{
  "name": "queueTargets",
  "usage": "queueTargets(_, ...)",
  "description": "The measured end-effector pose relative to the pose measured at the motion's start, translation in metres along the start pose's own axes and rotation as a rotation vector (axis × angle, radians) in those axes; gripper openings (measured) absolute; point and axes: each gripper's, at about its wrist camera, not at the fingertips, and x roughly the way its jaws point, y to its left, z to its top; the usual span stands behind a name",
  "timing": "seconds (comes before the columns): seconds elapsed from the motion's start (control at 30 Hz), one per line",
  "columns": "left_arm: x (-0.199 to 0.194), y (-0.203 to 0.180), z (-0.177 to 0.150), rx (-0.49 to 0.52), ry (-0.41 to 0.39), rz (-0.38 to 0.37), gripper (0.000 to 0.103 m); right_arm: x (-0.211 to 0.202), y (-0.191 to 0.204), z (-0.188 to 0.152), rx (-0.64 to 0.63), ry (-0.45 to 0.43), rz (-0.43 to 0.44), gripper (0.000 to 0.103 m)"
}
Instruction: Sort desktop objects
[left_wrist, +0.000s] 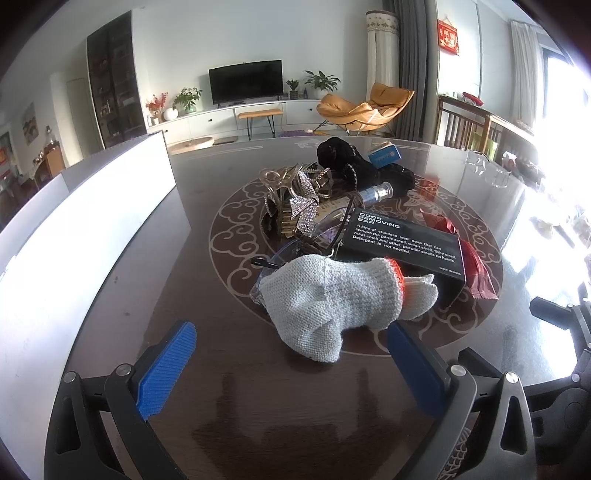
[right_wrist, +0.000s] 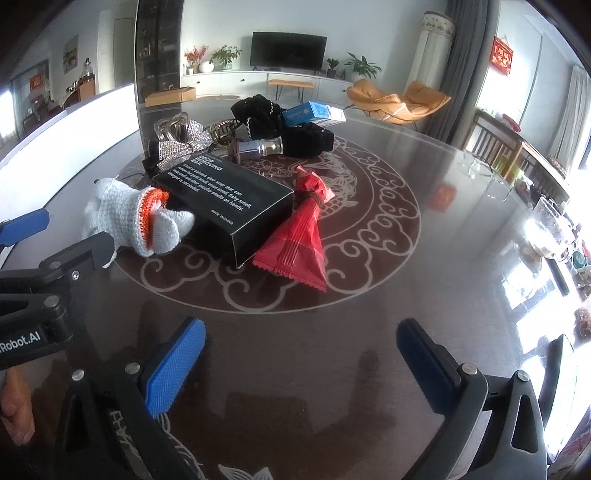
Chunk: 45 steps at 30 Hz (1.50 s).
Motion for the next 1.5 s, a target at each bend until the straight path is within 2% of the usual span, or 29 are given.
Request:
queueTargets(1.33, 0.001, 0.004, 0.0, -0.018, 0.002, -0.004, 0.103, 0.004, -0.008, -0.001, 0.049, 0.024, 0.044, 0.103)
queueTargets(1.5, 0.001, 0.004, 0.0, -0.016, 0.003, -0.003, 0.103, 0.012, -0.016, 0.003, 0.103, 0.055, 0.075, 0.103)
